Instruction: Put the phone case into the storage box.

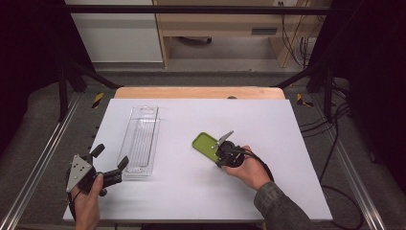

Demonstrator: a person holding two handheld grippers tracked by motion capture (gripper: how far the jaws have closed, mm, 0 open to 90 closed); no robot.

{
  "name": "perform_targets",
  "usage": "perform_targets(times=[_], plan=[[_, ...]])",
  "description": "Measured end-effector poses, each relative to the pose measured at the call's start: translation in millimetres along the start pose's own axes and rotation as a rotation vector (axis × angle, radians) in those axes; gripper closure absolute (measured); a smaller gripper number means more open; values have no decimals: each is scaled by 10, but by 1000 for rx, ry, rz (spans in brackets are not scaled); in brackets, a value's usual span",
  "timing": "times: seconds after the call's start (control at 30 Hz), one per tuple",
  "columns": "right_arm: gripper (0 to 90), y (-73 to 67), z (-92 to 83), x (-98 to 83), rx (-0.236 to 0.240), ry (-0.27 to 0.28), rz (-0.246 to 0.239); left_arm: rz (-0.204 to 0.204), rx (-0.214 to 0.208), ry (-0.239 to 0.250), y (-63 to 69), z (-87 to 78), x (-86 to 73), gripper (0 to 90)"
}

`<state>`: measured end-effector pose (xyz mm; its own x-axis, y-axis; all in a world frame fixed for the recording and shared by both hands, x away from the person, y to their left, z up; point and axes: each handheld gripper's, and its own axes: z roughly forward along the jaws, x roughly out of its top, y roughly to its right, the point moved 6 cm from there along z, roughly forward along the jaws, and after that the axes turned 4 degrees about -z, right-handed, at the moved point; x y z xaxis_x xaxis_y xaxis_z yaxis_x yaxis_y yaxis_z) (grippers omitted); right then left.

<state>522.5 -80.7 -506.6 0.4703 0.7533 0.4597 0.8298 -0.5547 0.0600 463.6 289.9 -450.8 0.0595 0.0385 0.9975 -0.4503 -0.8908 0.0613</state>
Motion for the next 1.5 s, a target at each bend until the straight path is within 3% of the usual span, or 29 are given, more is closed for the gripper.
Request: perform_targets(times=[1.5], plan=[[812, 16, 51, -1, -13, -35, -13, 4, 1, -3, 1, 2, -1, 19]])
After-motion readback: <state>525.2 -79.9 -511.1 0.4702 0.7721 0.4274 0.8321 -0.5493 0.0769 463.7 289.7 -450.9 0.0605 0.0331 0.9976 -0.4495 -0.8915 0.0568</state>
